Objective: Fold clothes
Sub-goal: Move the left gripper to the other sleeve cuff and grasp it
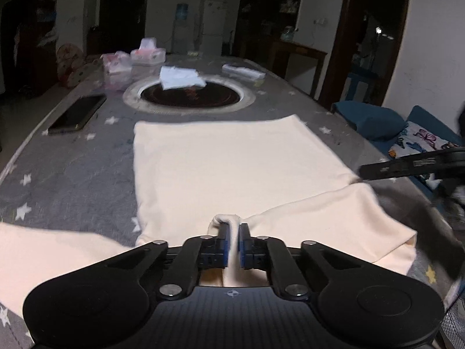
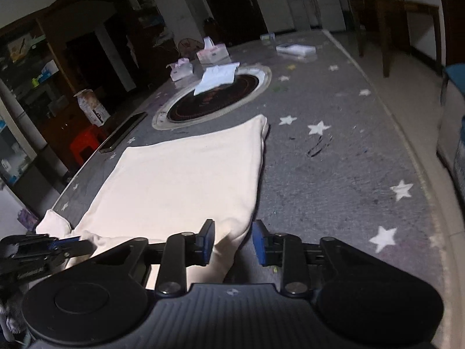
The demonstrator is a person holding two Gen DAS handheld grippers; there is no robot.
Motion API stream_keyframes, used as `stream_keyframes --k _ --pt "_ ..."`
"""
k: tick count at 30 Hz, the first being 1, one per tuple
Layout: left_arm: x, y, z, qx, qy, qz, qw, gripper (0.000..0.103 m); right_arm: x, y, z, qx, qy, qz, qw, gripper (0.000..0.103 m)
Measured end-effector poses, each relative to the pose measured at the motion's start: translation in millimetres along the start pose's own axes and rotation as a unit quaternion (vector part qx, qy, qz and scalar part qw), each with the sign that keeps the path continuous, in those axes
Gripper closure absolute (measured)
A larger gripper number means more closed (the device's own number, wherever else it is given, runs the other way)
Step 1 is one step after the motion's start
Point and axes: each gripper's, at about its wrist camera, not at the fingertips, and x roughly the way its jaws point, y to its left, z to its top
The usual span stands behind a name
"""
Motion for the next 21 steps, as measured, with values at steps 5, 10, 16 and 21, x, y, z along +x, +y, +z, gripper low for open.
stream_keyframes --k 5,10,16,21 --pt "-26.6 -4.3 13.1 0.001 -0.045 -0.004 0.9990 0.098 12.3 3.5 -1.9 -0.042 0.015 -0.026 0.999 0.095" --pt "-24.3 5.2 16.1 -0.007 -0.040 0.013 0.9991 0.097 12.5 1.9 -3.8 -0.058 0.013 -0.028 0.998 0.094" --pt "-13.6 12.6 10.0 -0.024 -0.016 0.024 0.9993 0.090 -6.4 12.0 -2.4 -0.080 -0.014 -0.033 0.996 0.094" --pt "-16.5 9.6 7.7 -0.021 -0.021 0.013 0.9995 0.090 -21.2 34.0 -13.1 -0.119 -0.020 -0.014 0.993 0.092"
